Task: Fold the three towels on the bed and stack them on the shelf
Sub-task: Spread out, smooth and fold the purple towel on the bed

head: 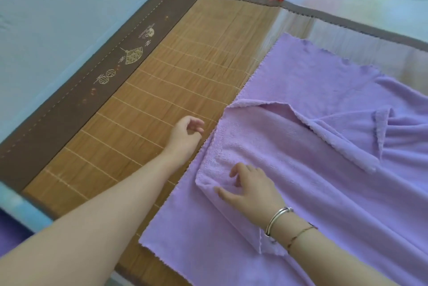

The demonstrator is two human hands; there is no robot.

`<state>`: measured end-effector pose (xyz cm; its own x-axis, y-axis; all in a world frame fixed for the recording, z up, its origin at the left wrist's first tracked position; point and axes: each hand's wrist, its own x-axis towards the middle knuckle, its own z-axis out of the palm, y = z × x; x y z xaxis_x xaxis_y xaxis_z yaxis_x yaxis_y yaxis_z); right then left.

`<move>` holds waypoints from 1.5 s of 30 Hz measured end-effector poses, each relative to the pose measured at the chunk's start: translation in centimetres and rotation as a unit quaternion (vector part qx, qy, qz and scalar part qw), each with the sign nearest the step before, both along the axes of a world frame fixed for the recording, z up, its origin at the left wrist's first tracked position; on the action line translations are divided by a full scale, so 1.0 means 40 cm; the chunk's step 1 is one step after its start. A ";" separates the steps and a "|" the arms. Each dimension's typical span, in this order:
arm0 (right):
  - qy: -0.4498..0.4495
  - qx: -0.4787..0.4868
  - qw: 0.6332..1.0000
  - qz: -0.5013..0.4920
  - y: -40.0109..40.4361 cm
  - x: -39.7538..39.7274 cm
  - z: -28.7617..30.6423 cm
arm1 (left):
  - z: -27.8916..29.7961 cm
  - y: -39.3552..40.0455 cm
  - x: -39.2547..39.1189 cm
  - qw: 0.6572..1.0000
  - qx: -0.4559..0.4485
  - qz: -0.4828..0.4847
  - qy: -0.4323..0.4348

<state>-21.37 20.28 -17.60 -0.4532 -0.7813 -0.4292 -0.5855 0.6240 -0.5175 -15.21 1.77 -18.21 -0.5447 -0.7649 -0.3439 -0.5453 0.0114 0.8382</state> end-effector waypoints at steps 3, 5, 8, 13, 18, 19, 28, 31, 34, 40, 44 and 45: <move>0.084 0.101 0.985 0.108 0.024 0.018 0.019 | 0.024 0.039 0.090 1.000 -0.022 0.008 -0.018; 0.064 0.077 0.990 0.103 0.024 0.040 0.028 | 0.033 0.067 0.157 0.999 -0.020 0.010 -0.039; -0.010 0.046 0.997 0.069 -0.001 0.096 0.051 | 0.052 0.104 0.271 0.997 0.019 0.048 -0.062; 0.071 -0.021 0.989 0.130 -0.071 0.208 0.089 | 0.054 0.149 0.417 0.990 0.087 0.094 -0.062; -0.197 -0.034 0.979 0.045 -0.138 0.266 0.042 | 0.040 0.179 0.486 0.973 0.171 0.143 -0.053; -0.214 -0.025 0.976 0.028 -0.147 0.279 0.030 | 0.036 0.185 0.497 0.970 0.182 0.150 -0.058; -0.320 -0.045 0.944 -0.066 -0.094 0.304 -0.026 | -0.009 0.224 0.515 0.982 0.088 0.098 -0.135; -0.300 -0.079 0.948 -0.071 -0.027 0.284 -0.015 | -0.017 0.220 0.508 0.979 0.029 0.125 -0.157; -0.257 -0.089 0.961 -0.054 0.047 0.244 -0.012 | -0.020 0.224 0.507 0.975 -0.005 0.148 -0.166; -0.145 -0.129 0.979 -0.069 0.207 0.144 -0.017 | -0.008 0.327 0.453 0.947 -0.230 0.076 -0.209; -0.083 -0.161 0.981 -0.064 0.374 0.073 -0.022 | 0.000 0.473 0.350 0.960 -0.238 -0.066 -0.134; -0.058 -0.166 0.983 -0.054 0.420 0.052 -0.029 | -0.009 0.511 0.321 0.959 -0.240 -0.094 -0.120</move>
